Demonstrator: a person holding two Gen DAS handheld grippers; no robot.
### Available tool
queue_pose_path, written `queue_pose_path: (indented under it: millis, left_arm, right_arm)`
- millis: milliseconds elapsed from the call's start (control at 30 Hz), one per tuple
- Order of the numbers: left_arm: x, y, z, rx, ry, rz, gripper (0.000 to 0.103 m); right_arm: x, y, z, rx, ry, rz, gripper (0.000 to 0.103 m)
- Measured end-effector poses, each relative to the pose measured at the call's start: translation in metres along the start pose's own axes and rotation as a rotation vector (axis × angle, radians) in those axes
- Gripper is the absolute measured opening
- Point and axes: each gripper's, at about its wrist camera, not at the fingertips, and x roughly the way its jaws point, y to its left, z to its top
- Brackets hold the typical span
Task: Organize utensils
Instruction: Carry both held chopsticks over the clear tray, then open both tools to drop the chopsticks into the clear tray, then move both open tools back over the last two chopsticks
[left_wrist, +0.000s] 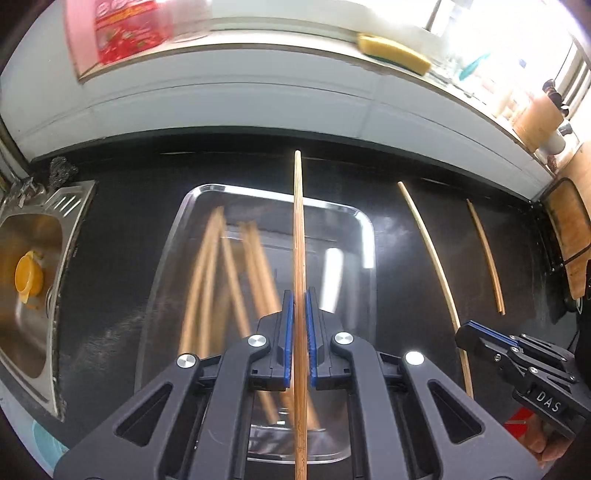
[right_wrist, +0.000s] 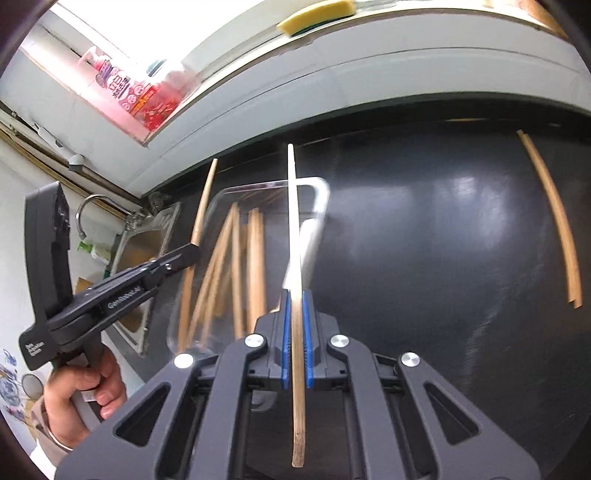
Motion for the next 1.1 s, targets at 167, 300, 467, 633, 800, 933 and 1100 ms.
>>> queue_pose_path:
  millis: [167, 300, 467, 633, 800, 933, 1100]
  left_arm:
    - [0.009, 0.035, 0.002, -0.005, 0.017, 0.005, 0.006]
    - [0.021, 0.054, 0.001, 0.009, 0.039, -0.014, 0.006]
    - [0.046, 0.064, 0.012, 0.008, 0.108, -0.019, 0.010]
    - [0.036, 0.078, 0.024, -0.072, 0.054, -0.024, 0.090]
    - [0.014, 0.087, 0.037, -0.112, -0.008, -0.010, 0.097]
    - [0.030, 0.067, 0.040, -0.051, 0.095, -0.021, 0.097]
    - [0.048, 0.005, 0.032, 0.066, 0.122, -0.002, 0.097]
  right_arm:
    - [0.028, 0.026, -0.013, 0.004, 0.028, -0.024, 0.007]
    - [0.040, 0.045, -0.018, 0.001, 0.027, -0.024, 0.007]
    - [0.062, 0.062, -0.015, -0.042, 0.070, -0.067, 0.007]
    - [0.064, 0.067, -0.021, -0.155, 0.029, -0.202, 0.095]
    - [0.037, 0.054, -0.036, -0.359, -0.095, -0.408, 0.096]
    - [0.018, 0.005, -0.034, -0.262, -0.111, -0.456, 0.096]
    - [-0.003, -0.076, -0.039, -0.056, -0.047, -0.568, 0.096]
